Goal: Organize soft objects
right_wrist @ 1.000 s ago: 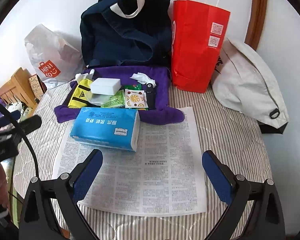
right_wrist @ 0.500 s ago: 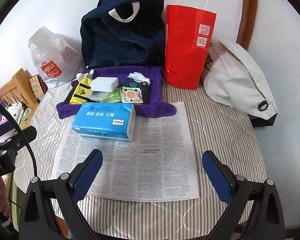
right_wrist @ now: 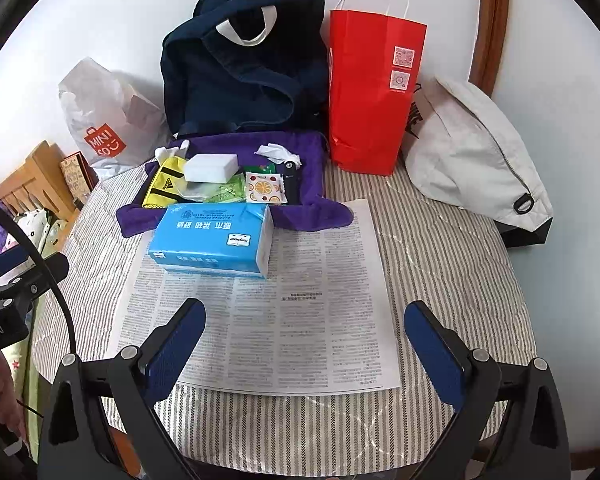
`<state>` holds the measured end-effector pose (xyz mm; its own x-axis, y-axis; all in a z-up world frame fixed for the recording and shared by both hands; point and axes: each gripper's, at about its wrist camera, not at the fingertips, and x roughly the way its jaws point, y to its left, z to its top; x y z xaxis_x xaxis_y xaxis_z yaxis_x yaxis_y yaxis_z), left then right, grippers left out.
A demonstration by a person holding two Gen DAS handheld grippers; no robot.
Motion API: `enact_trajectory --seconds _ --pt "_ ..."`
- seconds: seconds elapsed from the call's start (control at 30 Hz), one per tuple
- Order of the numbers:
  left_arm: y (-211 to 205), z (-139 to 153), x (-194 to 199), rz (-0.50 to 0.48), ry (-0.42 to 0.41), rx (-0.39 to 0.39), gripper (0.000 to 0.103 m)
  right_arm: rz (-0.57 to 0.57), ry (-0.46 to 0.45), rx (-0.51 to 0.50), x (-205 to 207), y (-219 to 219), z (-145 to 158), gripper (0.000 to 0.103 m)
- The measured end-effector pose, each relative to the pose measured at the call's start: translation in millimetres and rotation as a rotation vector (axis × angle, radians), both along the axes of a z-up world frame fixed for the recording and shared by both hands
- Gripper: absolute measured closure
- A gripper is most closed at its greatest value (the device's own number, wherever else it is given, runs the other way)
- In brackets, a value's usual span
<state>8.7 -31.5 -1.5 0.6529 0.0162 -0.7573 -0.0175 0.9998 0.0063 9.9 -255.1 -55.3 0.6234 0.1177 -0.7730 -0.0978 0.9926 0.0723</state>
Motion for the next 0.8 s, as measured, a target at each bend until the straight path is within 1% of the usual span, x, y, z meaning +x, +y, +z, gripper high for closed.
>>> enact_trajectory --seconds 0.57,0.8 --pt "-1.7 2.4 -3.9 -0.007 -0.006 -0.002 0.0 -0.003 -0.001 0.0 -4.0 -1.1 2.1 0.004" --pt "-3.4 3.3 -6.3 -0.003 -0.01 0.01 0.0 -0.001 0.001 -0.002 -6.1 -0.1 2.1 0.004"
